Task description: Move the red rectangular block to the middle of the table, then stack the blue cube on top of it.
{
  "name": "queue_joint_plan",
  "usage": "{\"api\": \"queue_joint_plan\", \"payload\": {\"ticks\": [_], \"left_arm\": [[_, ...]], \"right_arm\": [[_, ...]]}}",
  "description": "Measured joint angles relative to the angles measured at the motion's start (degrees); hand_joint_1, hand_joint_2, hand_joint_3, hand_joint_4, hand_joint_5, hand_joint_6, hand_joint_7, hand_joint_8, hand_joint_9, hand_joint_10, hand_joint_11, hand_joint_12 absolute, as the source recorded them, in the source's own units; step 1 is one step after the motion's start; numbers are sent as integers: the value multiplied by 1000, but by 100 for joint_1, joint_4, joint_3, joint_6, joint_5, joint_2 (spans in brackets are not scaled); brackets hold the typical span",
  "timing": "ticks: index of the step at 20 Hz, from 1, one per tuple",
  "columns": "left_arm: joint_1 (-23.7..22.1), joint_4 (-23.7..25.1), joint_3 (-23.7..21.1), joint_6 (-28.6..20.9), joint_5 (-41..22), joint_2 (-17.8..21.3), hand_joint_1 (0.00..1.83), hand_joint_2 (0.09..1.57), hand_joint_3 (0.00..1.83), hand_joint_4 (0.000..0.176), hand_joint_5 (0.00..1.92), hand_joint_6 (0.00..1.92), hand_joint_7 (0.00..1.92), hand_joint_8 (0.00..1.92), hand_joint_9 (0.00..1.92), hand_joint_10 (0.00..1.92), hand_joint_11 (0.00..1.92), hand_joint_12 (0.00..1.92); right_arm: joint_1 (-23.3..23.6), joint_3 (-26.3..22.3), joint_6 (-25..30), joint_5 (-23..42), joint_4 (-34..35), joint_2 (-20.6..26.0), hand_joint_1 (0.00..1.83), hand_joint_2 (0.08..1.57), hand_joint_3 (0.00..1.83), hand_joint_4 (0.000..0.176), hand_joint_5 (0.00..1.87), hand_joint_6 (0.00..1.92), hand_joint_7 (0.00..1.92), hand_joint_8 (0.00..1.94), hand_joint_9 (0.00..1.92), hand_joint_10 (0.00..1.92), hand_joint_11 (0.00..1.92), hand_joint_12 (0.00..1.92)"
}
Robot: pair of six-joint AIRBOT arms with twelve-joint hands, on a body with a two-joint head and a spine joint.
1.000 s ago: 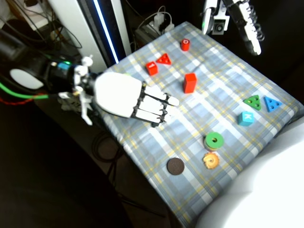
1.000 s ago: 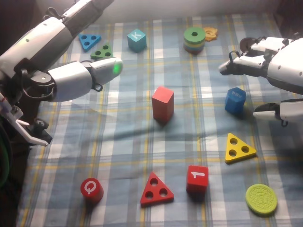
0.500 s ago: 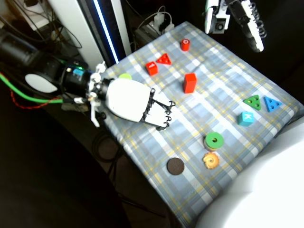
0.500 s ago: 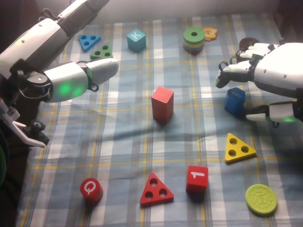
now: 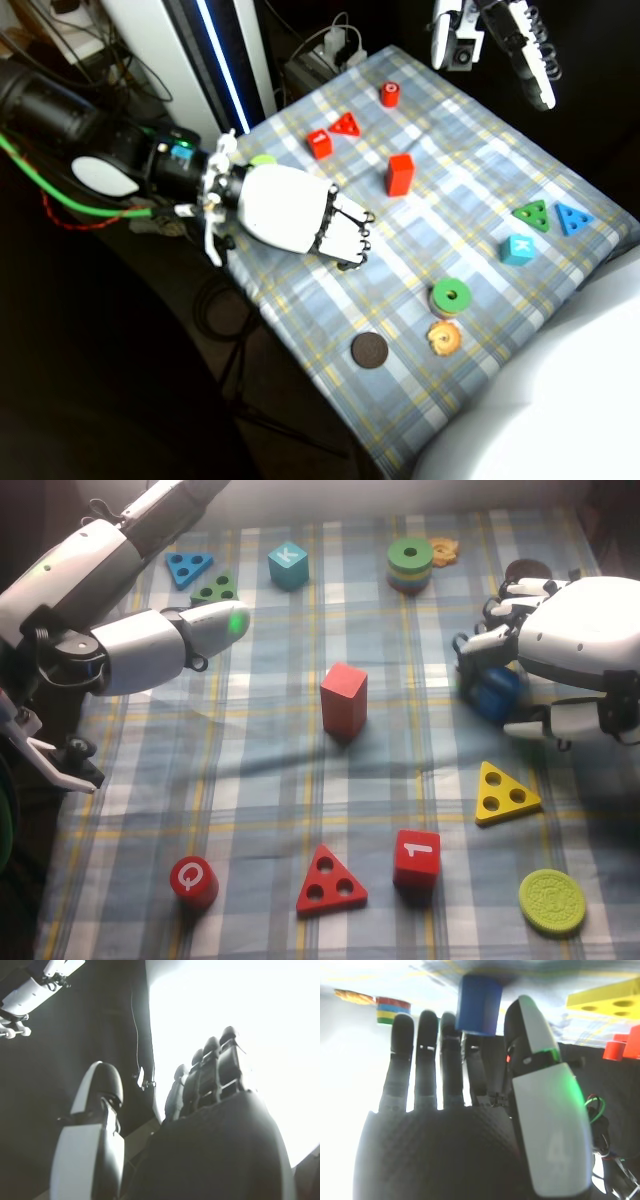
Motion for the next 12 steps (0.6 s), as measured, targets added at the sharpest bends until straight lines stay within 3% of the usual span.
{"api": "queue_joint_plan", "payload": {"ticks": [1, 3, 4, 5, 6, 8, 12], "left_arm": [[0, -2, 0, 0, 2, 0, 792, 1299, 0, 84, 0, 0, 0, 0, 0, 0, 0, 0], [0, -4, 0, -2, -4, 0, 765, 1305, 2, 81, 0, 0, 0, 0, 0, 0, 0, 0], [13, -7, 2, -2, -4, 0, 744, 1310, 4, 83, 0, 0, 0, 0, 0, 0, 0, 0], [22, -11, 7, -4, -7, 0, 757, 1309, 2, 88, 0, 0, 0, 0, 0, 0, 0, 0], [24, -28, 7, -7, -7, 0, 759, 1309, 2, 89, 0, 0, 0, 0, 0, 0, 0, 0], [33, -28, 7, -17, -9, 0, 763, 1316, 5, 95, 0, 0, 0, 0, 0, 0, 0, 0], [37, -46, 7, -24, -22, 0, 756, 1317, 1, 88, 0, 0, 0, 0, 0, 0, 0, 0]], "right_arm": [[2, 4, 0, 20, 4, 0, 1162, 1239, 0, 0, 644, 1431, 862, 1206, 451, 1069, 0, 1645], [85, 26, 2, 2, 2, -7, 1153, 1239, 1, 12, 727, 1357, 787, 1347, 537, 1273, 44, 1887], [116, 28, 2, 2, -2, -7, 1175, 1234, 0, 0, 713, 1289, 830, 1390, 612, 1467, 151, 1920], [142, 28, 4, -28, -11, -7, 1188, 1233, 0, 0, 702, 1263, 844, 1411, 694, 1506, 215, 1921], [164, 26, 2, -28, -31, -4, 1159, 1255, 2, 0, 678, 1316, 789, 1469, 525, 1522, 91, 1921], [260, 7, 4, -68, -118, 26, 1135, 1267, 3, 0, 670, 1368, 753, 1476, 404, 1483, 5, 1921], [452, -114, 7, -20, -337, 157, 1155, 1240, 0, 0, 728, 1292, 800, 1419, 463, 1566, 51, 1921]]}}
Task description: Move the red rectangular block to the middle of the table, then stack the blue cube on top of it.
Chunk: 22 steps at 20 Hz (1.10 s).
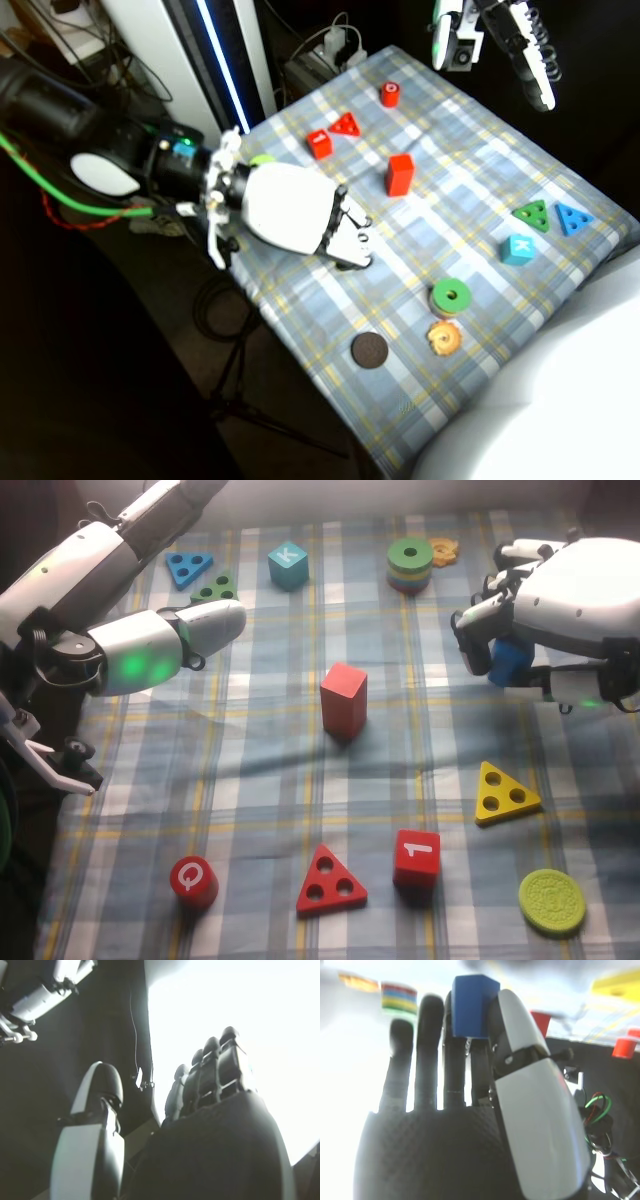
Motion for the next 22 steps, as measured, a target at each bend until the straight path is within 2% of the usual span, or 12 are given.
{"api": "queue_joint_plan", "payload": {"ticks": [1, 3, 5, 7, 8, 11, 13, 15, 18, 19, 20, 22], "left_arm": [[24, 9, 11, -9, -11, 0, 772, 1302, 0, 96, 0, 0, 0, 0, 0, 0, 0, 0], [35, -28, 24, -15, -11, 0, 761, 1291, 0, 75, 0, 0, 0, 0, 0, 0, 0, 0], [35, -55, 31, -15, -11, 0, 771, 1291, 0, 95, 0, 0, 0, 0, 0, 0, 0, 0], [35, -63, 31, -20, -13, 0, 789, 1290, 0, 109, 0, 0, 0, 0, 0, 0, 0, 0], [37, -59, 37, -20, -15, 0, 772, 1293, 0, 121, 0, 0, 0, 0, 0, 0, 0, 0], [66, -136, 72, -22, -11, 0, 780, 1293, 0, 111, 0, 0, 0, 0, 0, 0, 0, 0], [76, -122, 72, -22, -15, 0, 769, 1295, 0, 111, 0, 0, 0, 0, 0, 0, 0, 0], [101, -142, 72, -22, -13, 0, 756, 1301, 2, 122, 0, 0, 0, 0, 0, 0, 0, 0], [129, -188, 72, -26, -50, 0, 848, 1327, 9, 102, 0, 0, 0, 0, 0, 0, 0, 0], [166, -199, 70, -59, -98, 0, 887, 1335, 11, 98, 0, 0, 0, 0, 0, 0, 0, 0], [179, -201, 70, -87, -109, 0, 936, 1336, 9, 100, 0, 0, 0, 0, 0, 0, 0, 0], [249, -203, 63, -131, -181, 15, 1009, 1339, 8, 104, 0, 0, 0, 0, 0, 0, 0, 0]], "right_arm": [[46, -28, 7, -22, -63, 11, 1158, 1240, 0, 0, 719, 1284, 805, 1431, 481, 1608, 63, 1921], [195, -46, 151, -2, -389, 11, 1144, 1253, 0, 0, 673, 1371, 801, 1394, 535, 1460, 88, 1921], [308, -24, 564, 59, -765, 2, 1176, 1265, 2, 0, 614, 1369, 822, 1463, 716, 1509, 546, 1921], [382, 48, 704, 70, -911, -70, 1176, 1266, 0, 0, 622, 1362, 819, 1478, 753, 1507, 624, 1866], [407, 59, 710, 44, -949, -101, 1147, 1278, 3, 0, 639, 1377, 760, 1536, 653, 1551, 555, 1871], [573, 94, 726, -2, -1108, -245, 1126, 1283, 1, 0, 701, 1345, 684, 1592, 546, 1658, 508, 1921], [649, 118, 728, 31, -1158, -341, 1165, 1221, 0, 9, 829, 1211, 771, 1389, 542, 1425, 220, 1921], [728, 136, 743, 42, -1274, -452, 1357, 1173, 0, 0, 766, 1120, 915, 1129, 822, 1429, 579, 1715], [793, 157, 741, 35, -1355, -505, 1344, 1206, 3, 0, 803, 1223, 856, 1188, 625, 1572, 252, 1830], [798, 166, 743, 42, -1366, -533, 1241, 1190, 0, 0, 810, 1121, 889, 1280, 644, 1357, 298, 1827], [798, 166, 743, 37, -1432, -560, 1333, 1190, 0, 0, 756, 1126, 914, 1202, 714, 1458, 280, 1787], [804, 164, 745, 35, -1547, -649, 1210, 1172, 0, 0, 834, 1120, 917, 1214, 631, 1209, 43, 1812]]}}
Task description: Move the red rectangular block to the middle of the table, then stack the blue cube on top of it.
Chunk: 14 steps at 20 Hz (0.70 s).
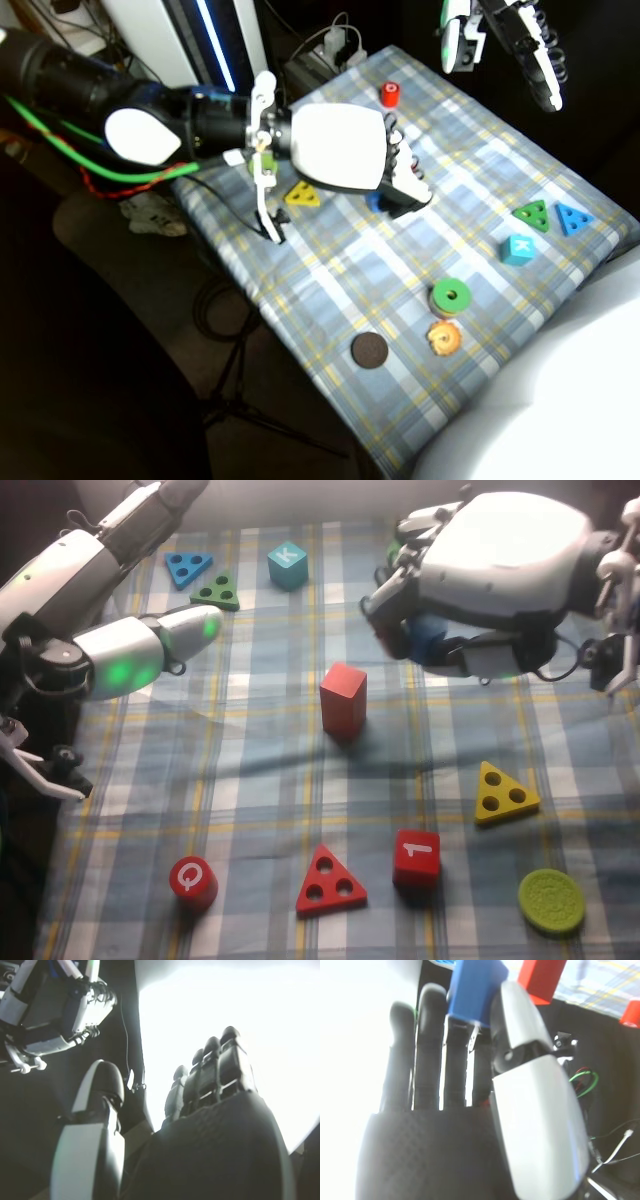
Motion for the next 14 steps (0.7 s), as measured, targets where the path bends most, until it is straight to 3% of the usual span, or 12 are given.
{"api": "queue_joint_plan", "payload": {"ticks": [1, 2, 3, 4, 5, 6, 7, 9, 11, 12, 13, 14], "left_arm": [[28, -9, -22, -13, -28, 28, 1039, 1339, 7, 101, 0, 0, 0, 0, 0, 0, 0, 0], [44, -37, -44, -17, -66, 68, 1035, 1343, 9, 107, 0, 0, 0, 0, 0, 0, 0, 0], [72, -52, -59, -20, -105, 92, 1052, 1352, 12, 104, 0, 0, 0, 0, 0, 0, 0, 0], [90, -81, -59, -15, -157, 92, 1077, 1353, 12, 107, 0, 0, 0, 0, 0, 0, 0, 0], [105, -83, -59, -17, -179, 94, 1083, 1355, 12, 111, 0, 0, 0, 0, 0, 0, 0, 0], [109, -81, -83, -17, -184, 118, 1075, 1356, 13, 107, 0, 0, 0, 0, 0, 0, 0, 0], [109, -74, -83, -20, -195, 122, 1034, 1363, 15, 116, 0, 0, 0, 0, 0, 0, 0, 0], [129, -79, -83, -17, -260, 122, 1019, 1369, 18, 117, 0, 0, 0, 0, 0, 0, 0, 0], [138, -92, -83, -17, -262, 122, 1043, 1366, 16, 102, 0, 0, 0, 0, 0, 0, 0, 0], [138, -101, -83, -20, -269, 122, 1025, 1363, 15, 107, 0, 0, 0, 0, 0, 0, 0, 0], [142, -107, -83, -20, -273, 122, 1024, 1365, 16, 112, 0, 0, 0, 0, 0, 0, 0, 0], [144, -107, -83, -17, -273, 122, 1026, 1364, 15, 118, 0, 0, 0, 0, 0, 0, 0, 0]], "right_arm": [[33, 0, 0, -46, -105, -44, 1205, 1160, 0, 0, 872, 1108, 926, 1162, 616, 1175, 8, 1868], [79, 0, 0, -57, -151, -74, 1202, 1156, 0, 17, 881, 1141, 925, 1118, 627, 1120, 1, 1901], [101, 0, 0, -44, -201, -81, 1201, 1157, 0, 15, 888, 1110, 915, 1153, 637, 1084, 0, 1899], [136, 0, 0, -44, -240, -81, 1185, 1182, 6, 17, 832, 1250, 871, 1159, 598, 1026, 0, 1795], [140, 0, 0, -42, -258, -83, 1171, 1206, 5, 9, 796, 1340, 822, 1187, 575, 963, 0, 1735], [140, -2, -2, -52, -293, -90, 1179, 1192, 5, 9, 822, 1305, 841, 1150, 592, 861, 0, 1697], [140, -4, 0, -85, -308, -101, 1184, 1185, 3, 9, 821, 1301, 872, 1106, 630, 791, 0, 1658], [149, -13, 0, -98, -356, -129, 1195, 1161, 0, 26, 877, 1160, 915, 1092, 684, 802, 0, 1673], [188, -17, 0, -114, -393, -164, 1194, 1159, 0, 29, 874, 1156, 918, 1095, 662, 792, 0, 1618], [205, -17, 2, -116, -398, -173, 1195, 1158, 0, 28, 880, 1135, 919, 1108, 656, 790, 0, 1615], [205, -31, 0, -101, -400, -179, 1205, 1149, 0, 1, 908, 1034, 926, 1168, 635, 980, 0, 1696], [208, -31, 2, -98, -409, -177, 1207, 1149, 0, 0, 918, 1007, 919, 1195, 597, 1078, 0, 1735]]}}
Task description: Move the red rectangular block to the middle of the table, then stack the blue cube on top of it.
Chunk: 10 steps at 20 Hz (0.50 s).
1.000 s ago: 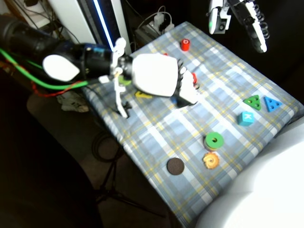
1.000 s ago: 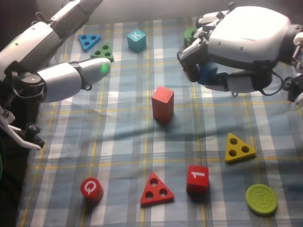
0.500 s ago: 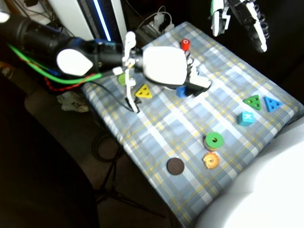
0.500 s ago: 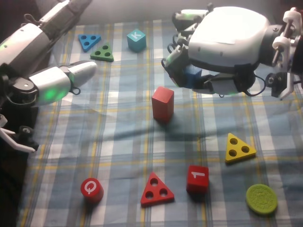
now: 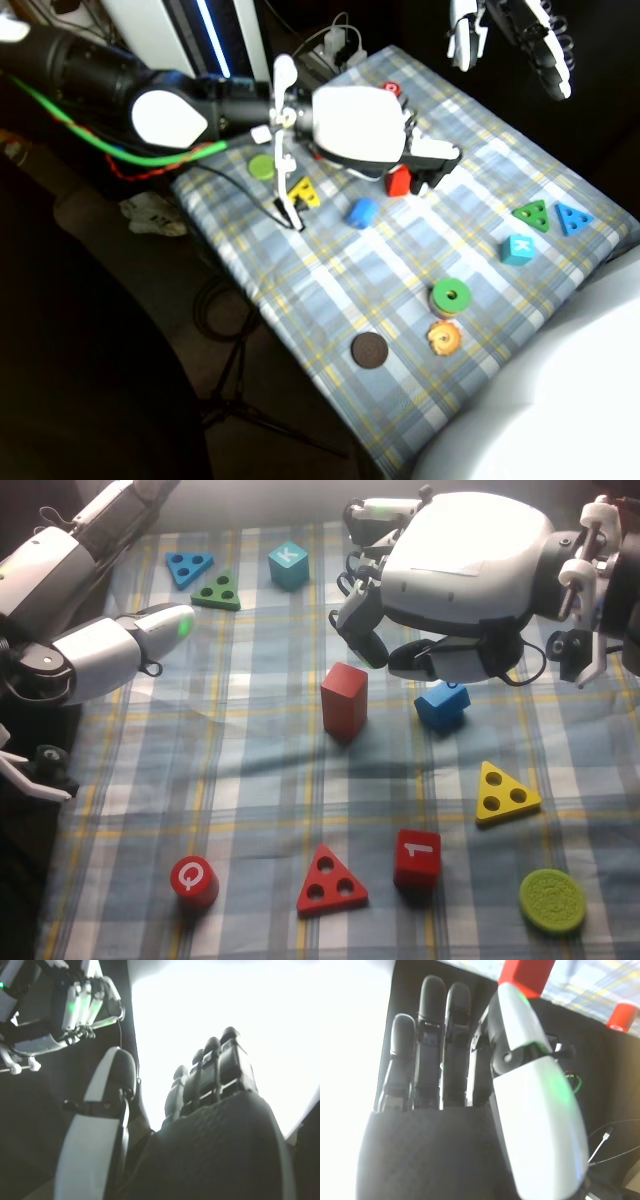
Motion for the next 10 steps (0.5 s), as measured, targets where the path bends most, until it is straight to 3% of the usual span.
{"api": "queue_joint_plan", "payload": {"ticks": [2, 3, 5, 7, 8, 9, 10], "left_arm": [[0, 0, 0, 0, -11, 0, 1012, 1366, 16, 113, 0, 0, 0, 0, 0, 0, 0, 0], [7, -11, 0, 0, -20, 0, 1012, 1368, 17, 106, 0, 0, 0, 0, 0, 0, 0, 0], [24, -44, -35, -2, -37, 11, 1021, 1360, 13, 110, 0, 0, 0, 0, 0, 0, 0, 0], [55, -13, -48, -4, -46, 28, 995, 1362, 13, 122, 0, 0, 0, 0, 0, 0, 0, 0], [63, -22, -48, -4, -48, 28, 946, 1362, 12, 118, 0, 0, 0, 0, 0, 0, 0, 0], [63, -31, -48, -2, -57, 28, 935, 1359, 10, 112, 0, 0, 0, 0, 0, 0, 0, 0], [63, -46, -48, -4, -59, 28, 917, 1358, 9, 117, 0, 0, 0, 0, 0, 0, 0, 0]], "right_arm": [[0, -11, -2, -2, -4, 0, 1258, 1122, 0, 0, 980, 798, 985, 1222, 678, 1426, 191, 1890], [4, -22, -2, 0, -2, 0, 1261, 1119, 0, 0, 980, 794, 993, 1217, 682, 1448, 224, 1888], [4, -55, -2, 0, -7, 0, 1247, 1120, 0, 0, 989, 813, 975, 1214, 669, 1376, 184, 1843], [4, -98, -2, 11, -2, 0, 1176, 1201, 0, 0, 751, 1325, 888, 1150, 572, 1023, 35, 1770], [4, -173, -2, 24, 20, 52, 1039, 1163, 0, 0, 353, 867, 583, 755, 432, 927, 6, 1731], [2, -238, 0, 70, 28, 133, 876, 1122, 0, 0, 105, 399, 266, 285, 160, 575, 0, 1473], [4, -299, 0, 151, 116, 240, 857, 1075, 0, 0, 24, 155, 153, 88, 83, 348, 0, 1211]]}}
